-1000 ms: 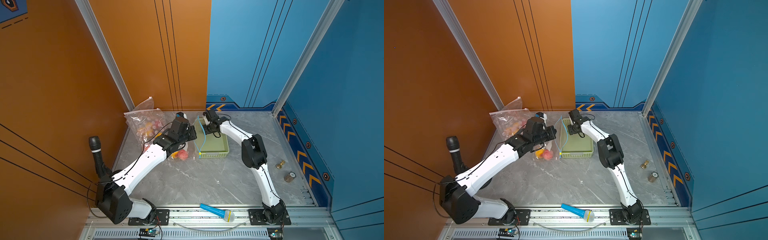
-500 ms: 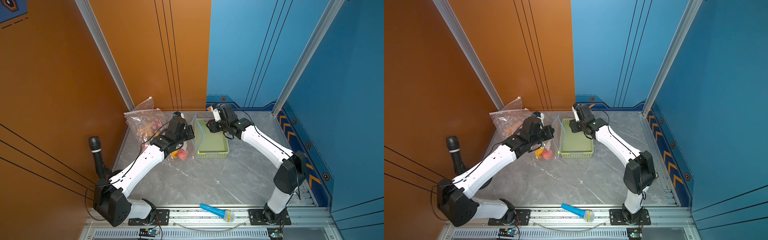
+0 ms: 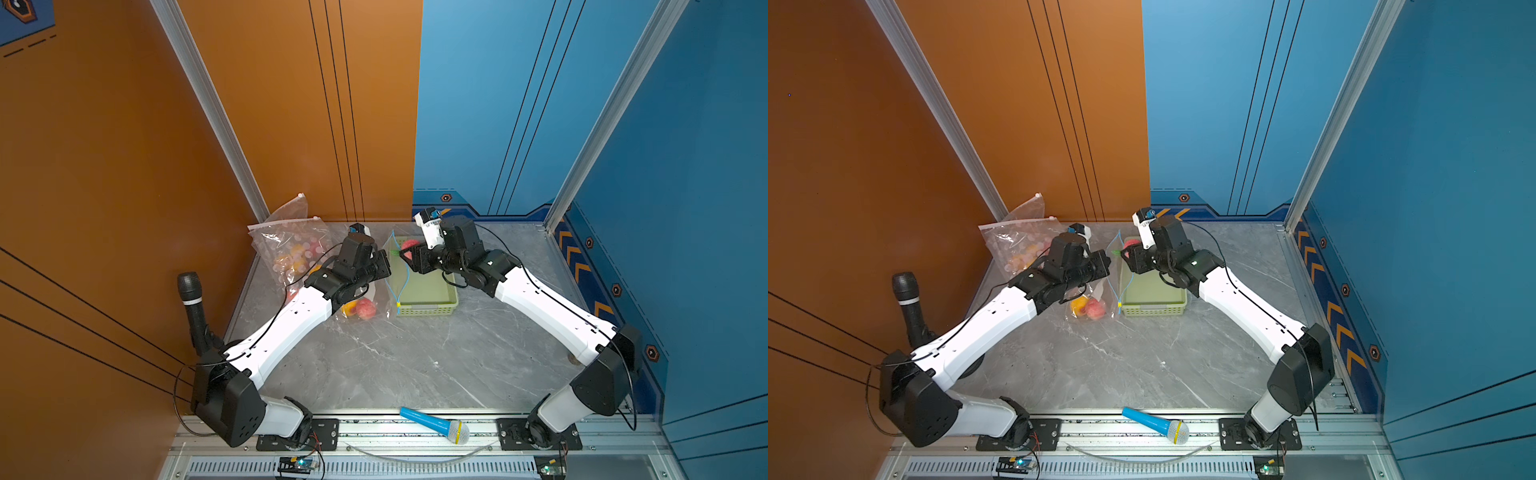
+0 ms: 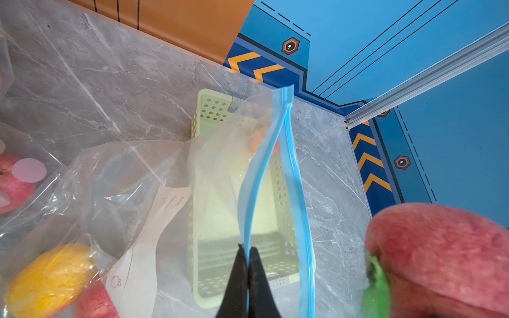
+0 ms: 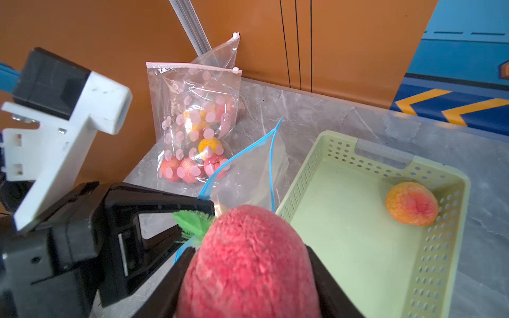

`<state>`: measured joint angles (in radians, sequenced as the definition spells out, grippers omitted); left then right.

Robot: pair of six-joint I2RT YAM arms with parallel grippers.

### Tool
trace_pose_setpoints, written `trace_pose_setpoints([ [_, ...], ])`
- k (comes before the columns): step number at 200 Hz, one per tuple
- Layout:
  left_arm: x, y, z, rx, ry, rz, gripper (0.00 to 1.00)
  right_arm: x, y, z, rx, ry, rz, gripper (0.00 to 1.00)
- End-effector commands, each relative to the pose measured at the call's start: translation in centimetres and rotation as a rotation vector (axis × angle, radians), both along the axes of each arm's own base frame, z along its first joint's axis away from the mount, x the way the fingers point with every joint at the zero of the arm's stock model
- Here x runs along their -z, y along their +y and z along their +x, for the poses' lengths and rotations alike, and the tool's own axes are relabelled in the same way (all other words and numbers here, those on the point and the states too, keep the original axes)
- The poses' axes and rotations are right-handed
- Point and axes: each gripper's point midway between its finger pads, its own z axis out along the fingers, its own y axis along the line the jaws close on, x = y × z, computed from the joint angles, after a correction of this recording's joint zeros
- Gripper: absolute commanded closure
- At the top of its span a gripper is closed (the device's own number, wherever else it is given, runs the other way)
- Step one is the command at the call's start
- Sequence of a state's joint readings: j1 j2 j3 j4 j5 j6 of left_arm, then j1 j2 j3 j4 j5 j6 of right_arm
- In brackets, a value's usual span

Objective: Place the peach in a zip-top bag and seal the zipper
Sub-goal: Place the peach in the zipper food storage bag.

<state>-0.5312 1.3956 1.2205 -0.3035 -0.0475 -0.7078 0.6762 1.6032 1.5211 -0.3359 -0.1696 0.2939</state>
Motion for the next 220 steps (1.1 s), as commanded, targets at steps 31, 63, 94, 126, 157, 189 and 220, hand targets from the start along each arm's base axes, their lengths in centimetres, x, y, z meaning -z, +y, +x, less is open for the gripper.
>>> trace_pose_setpoints([
  [31, -2.5, -1.1, -0.3, 0.027, -0.049, -0.040, 1.00, 2.8, 4.6, -1.1, -0.083, 0.067, 0.025, 0.75],
  [63, -3.0, -1.1, -0.6, 0.032, -0.060, -0.046, 1.00, 5.6, 4.4, -0.6, -0.052, 0.103, -0.044, 0.75],
  [94, -4.0, -0.8, -1.0, 0.023, -0.083, -0.054, 1.00, 8.1, 2.9, 0.0, 0.017, 0.131, -0.150, 0.72],
  [126, -4.3, -0.6, -1.1, 0.014, -0.092, -0.052, 1.00, 7.8, 3.0, -0.3, 0.004, 0.127, -0.154, 0.49],
  [157, -3.8, -0.4, -0.9, 0.004, -0.081, -0.041, 1.00, 6.1, 3.0, -0.7, -0.012, 0.106, -0.127, 0.32],
  [189, -3.4, -0.7, -0.6, 0.005, -0.070, -0.049, 1.00, 4.4, 2.7, -1.4, -0.029, 0.086, -0.100, 0.21],
  [220, -3.2, -1.0, -0.5, 0.010, -0.065, -0.050, 1.00, 3.0, 1.9, -1.6, -0.031, 0.081, -0.046, 0.19],
])
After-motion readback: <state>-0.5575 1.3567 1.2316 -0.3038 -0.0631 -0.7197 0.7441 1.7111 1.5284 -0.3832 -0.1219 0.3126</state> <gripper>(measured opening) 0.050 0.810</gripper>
